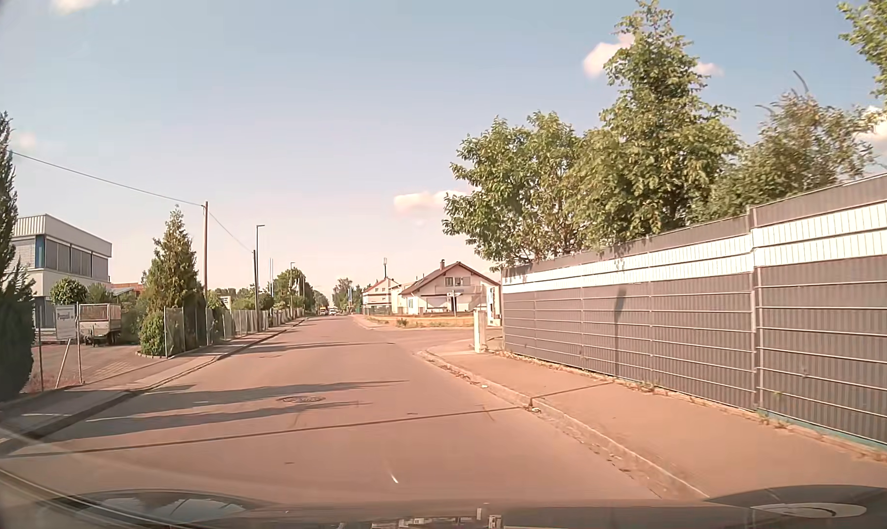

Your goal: Follow the waypoints while adhering to traffic rules and regulations

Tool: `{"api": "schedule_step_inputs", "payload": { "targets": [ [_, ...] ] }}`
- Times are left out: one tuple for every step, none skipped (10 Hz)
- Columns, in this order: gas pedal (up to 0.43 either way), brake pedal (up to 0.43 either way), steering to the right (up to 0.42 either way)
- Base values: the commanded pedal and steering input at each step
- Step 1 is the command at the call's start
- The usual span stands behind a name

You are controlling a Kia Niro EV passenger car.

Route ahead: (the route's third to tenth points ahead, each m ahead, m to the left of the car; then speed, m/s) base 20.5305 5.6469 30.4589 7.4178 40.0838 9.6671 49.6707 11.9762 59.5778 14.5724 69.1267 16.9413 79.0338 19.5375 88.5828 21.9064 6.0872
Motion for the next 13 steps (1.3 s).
{"api": "schedule_step_inputs", "payload": {
  "targets": [
    [0.000,0.018,-0.108],
    [0.000,0.012,-0.106],
    [0.000,0.012,-0.105],
    [0.000,0.012,-0.105],
    [0.000,0.012,-0.105],
    [0.000,0.012,-0.105],
    [0.000,0.012,-0.103],
    [0.000,0.012,-0.100],
    [0.000,0.012,-0.098],
    [0.000,0.018,-0.097],
    [0.000,0.018,-0.095],
    [0.000,0.030,-0.094],
    [0.000,0.030,-0.094]
  ]
}}
